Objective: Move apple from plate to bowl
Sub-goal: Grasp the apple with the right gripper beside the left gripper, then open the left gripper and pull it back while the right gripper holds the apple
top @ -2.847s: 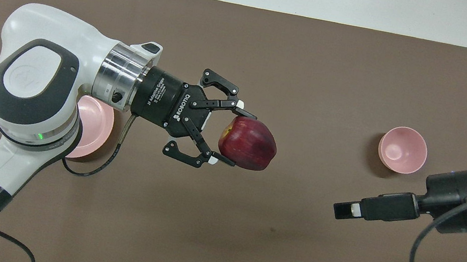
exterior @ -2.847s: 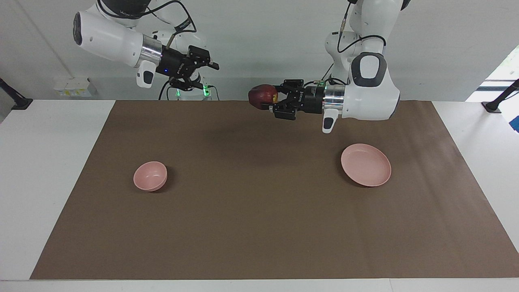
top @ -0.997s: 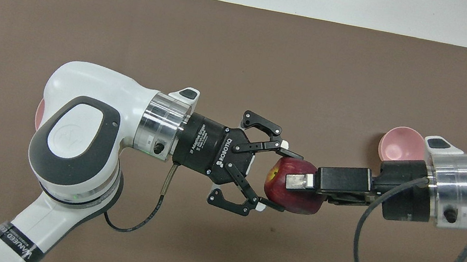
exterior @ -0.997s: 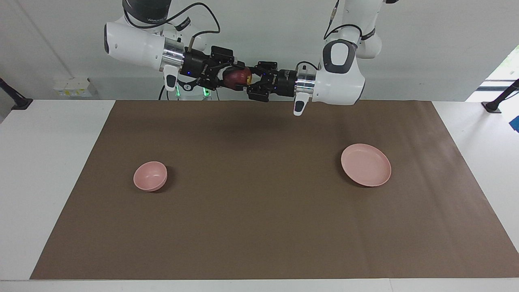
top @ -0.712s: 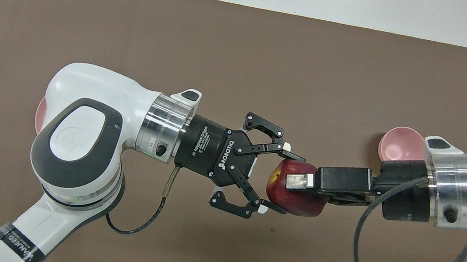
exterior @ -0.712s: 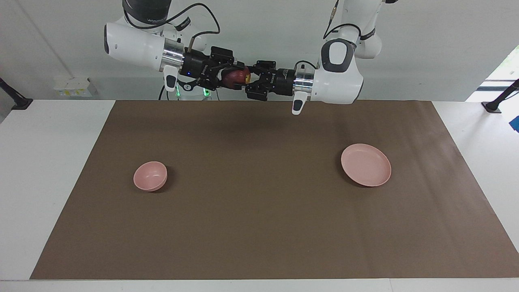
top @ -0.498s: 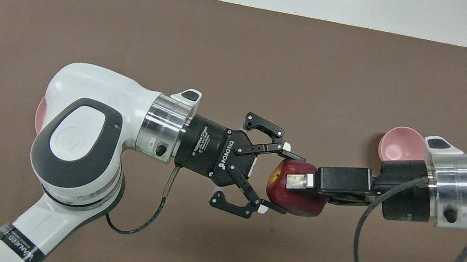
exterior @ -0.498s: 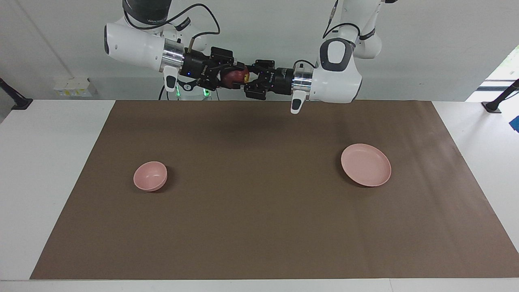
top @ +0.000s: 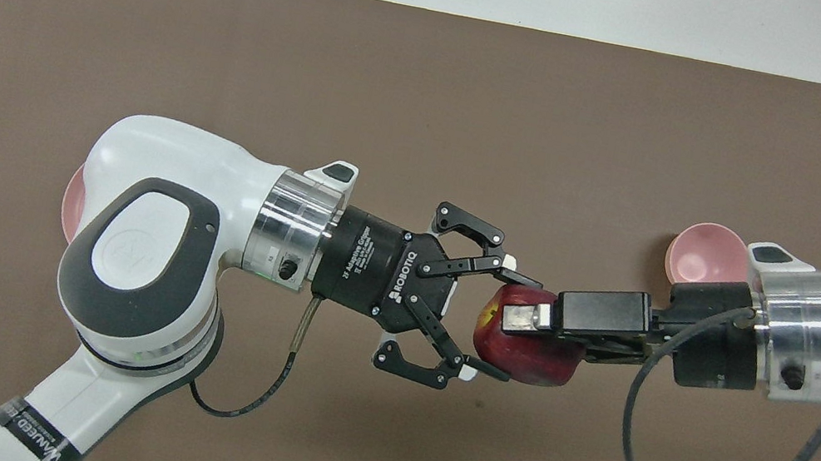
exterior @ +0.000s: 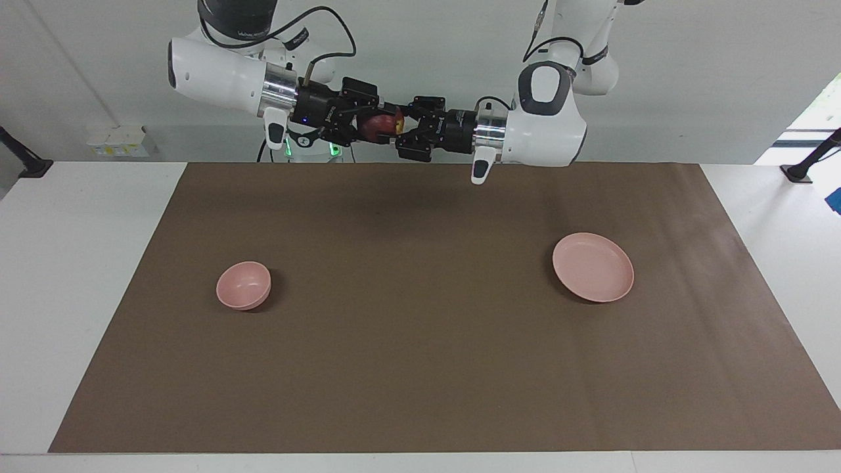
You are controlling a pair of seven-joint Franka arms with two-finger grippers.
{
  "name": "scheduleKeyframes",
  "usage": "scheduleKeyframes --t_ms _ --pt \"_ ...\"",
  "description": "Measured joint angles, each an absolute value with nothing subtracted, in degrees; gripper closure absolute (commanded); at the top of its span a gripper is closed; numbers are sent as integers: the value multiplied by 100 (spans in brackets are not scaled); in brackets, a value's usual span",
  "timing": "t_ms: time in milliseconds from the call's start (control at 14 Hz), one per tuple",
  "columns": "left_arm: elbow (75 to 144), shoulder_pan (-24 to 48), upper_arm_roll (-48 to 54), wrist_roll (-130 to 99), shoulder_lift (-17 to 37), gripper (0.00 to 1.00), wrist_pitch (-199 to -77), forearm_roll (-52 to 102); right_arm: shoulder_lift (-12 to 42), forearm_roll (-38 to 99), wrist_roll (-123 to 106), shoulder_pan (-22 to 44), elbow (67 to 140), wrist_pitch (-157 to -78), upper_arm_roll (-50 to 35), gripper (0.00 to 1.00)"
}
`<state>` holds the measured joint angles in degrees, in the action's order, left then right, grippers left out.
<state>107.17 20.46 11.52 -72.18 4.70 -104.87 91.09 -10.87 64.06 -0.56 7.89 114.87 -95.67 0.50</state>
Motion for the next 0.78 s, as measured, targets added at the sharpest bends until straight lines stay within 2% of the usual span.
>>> scheduleKeyframes --t_ms 71,498,783 --pt "10717 2047 1150 -7218 470 1 -10488 9109 -1087 6403 -54 789 11486 -9567 50 100" --pt "10687 2088 1163 -7176 468 0 -10599 8975 -1087 6276 137 686 11487 -9571 56 100" --pt "10667 2078 1089 -7170 452 0 -10639 8043 -1075 5662 140 434 11475 -9575 60 100"
